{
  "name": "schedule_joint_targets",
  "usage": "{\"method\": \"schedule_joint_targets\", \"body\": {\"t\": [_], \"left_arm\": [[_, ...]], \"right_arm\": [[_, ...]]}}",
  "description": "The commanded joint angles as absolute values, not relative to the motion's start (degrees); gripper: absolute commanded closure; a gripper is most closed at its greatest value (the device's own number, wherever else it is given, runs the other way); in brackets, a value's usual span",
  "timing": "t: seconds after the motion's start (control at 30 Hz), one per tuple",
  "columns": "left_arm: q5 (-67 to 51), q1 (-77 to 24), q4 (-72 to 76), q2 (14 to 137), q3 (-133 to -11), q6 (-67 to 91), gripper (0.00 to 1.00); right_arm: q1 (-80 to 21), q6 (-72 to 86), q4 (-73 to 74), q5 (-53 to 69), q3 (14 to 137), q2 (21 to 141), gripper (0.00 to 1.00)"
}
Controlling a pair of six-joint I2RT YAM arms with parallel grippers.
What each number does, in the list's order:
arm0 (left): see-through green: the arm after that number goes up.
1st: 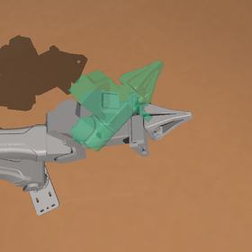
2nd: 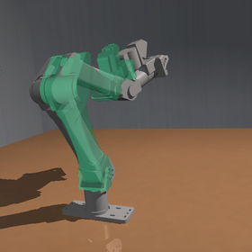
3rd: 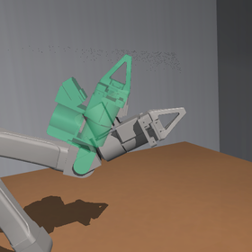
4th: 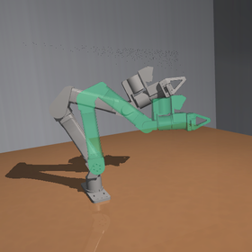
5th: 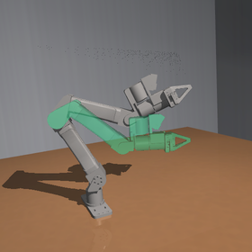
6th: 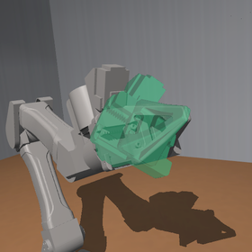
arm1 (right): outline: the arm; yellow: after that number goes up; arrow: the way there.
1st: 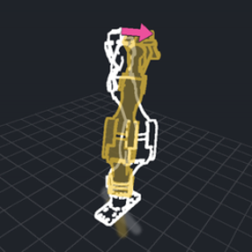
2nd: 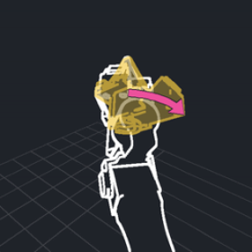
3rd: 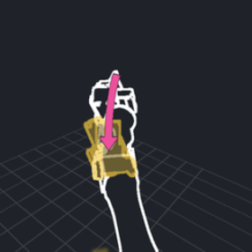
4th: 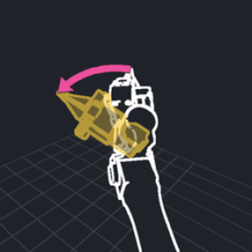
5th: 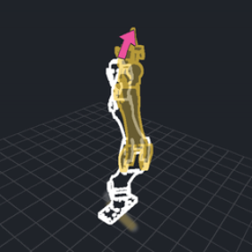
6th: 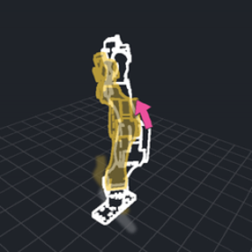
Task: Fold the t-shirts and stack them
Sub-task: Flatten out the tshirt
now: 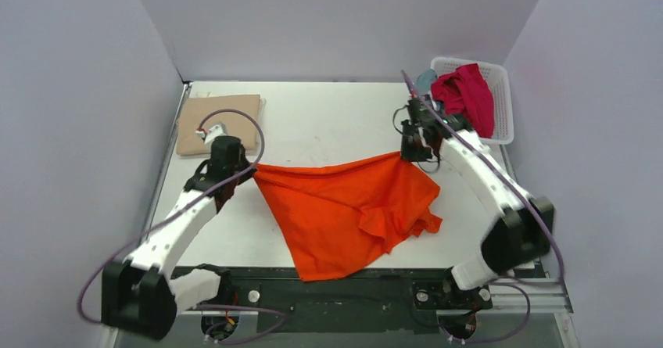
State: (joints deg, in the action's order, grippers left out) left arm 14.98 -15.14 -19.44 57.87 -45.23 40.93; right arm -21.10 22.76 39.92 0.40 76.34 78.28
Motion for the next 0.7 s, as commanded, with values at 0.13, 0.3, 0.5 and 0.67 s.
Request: {"method": "schedule_joint_targets", "body": {"t": [0.13,0.3,0.5,0.67], "left_arm": [[14.1,-12.8,-10.7,87.9,-54.0,42.4,1.00],[13.4,-12.1,-10.6,92.1,-55.5,42.1,1.00],[12.7,-11.8,-11.4,91.5,-53.2,41.8,1.00],[12.0,-11.3,-11.3,89.4,-50.4,41.8,1.00]], "right_arm": [[-18.5,18.5,35.6,-7.2,94.1,109.0,0.49],[-18.6,19.7,35.4,-10.7,92.6,102.7,0.07],[-21.0,20.2,35.2,-5.9,75.6,83.3,0.05],[-30.0,22.1,37.5,2.5,59.2,70.2,0.10]]}}
